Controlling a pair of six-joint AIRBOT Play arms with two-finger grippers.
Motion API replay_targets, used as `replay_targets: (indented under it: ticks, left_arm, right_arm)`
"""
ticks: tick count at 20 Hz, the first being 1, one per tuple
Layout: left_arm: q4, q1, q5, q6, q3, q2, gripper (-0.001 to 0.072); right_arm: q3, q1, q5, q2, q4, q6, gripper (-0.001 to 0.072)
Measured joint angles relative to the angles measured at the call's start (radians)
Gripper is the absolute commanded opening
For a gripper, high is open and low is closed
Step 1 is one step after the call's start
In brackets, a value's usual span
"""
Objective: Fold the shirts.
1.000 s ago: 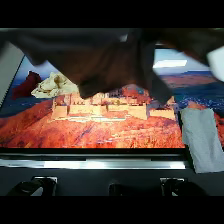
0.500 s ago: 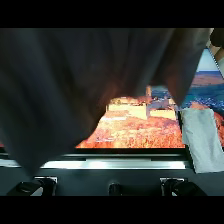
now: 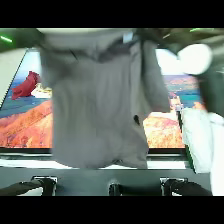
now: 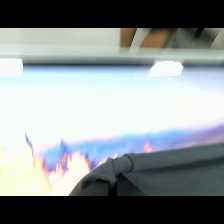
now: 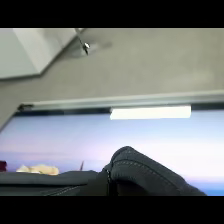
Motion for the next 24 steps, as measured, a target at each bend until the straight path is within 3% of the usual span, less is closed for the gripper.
replay_targets:
  ticks: [6, 7, 9, 10, 12, 15, 17, 21, 24]
  left_arm:
    - [-0.075, -0.001, -0.087, -0.017, -0.024, -0.323, 0.0039]
    - [-0.096, -0.001, -0.096, -0.018, -0.025, -0.358, 0.0039]
    - [-0.131, -0.001, -0.106, -0.02, -0.026, -0.404, 0.0039]
    - [-0.143, -0.001, -0.111, -0.019, -0.026, -0.418, 0.0039]
    - [-0.16, 0.005, -0.131, -0.002, -0.021, -0.433, 0.0039]
    - [-0.171, 0.031, -0.19, 0.035, -0.008, -0.441, 0.0039]
    - [-0.174, 0.056, -0.237, 0.056, -0.003, -0.443, 0.0039]
    - [-0.177, 0.101, -0.294, 0.072, 0.0, -0.445, 0.0039]
    - [-0.178, 0.114, -0.311, 0.079, 0.0, -0.447, 0.0039]
  right_arm:
    - [0.0, 0.0, 0.064, -0.289, 0.031, 0.13, 0.0047]
    - [0.0, 0.0, 0.085, -0.317, 0.049, 0.142, 0.0115]
    - [0.0, 0.001, 0.124, -0.357, 0.079, 0.156, 0.057]
    - [0.0, 0.0, 0.142, -0.363, 0.09, 0.159, 0.061]
    - [0.0, -0.015, 0.186, -0.351, 0.109, 0.155, 0.061]
    - [0.002, -0.105, 0.296, -0.285, 0.146, 0.06, 0.0605]
    - [0.001, -0.209, 0.432, -0.251, 0.195, -0.032, 0.0572]
    - [-0.088, -0.398, 0.772, -0.221, 0.281, -0.175, 0.0572]
    - [-0.263, -0.448, 0.876, -0.195, 0.318, -0.229, 0.0573]
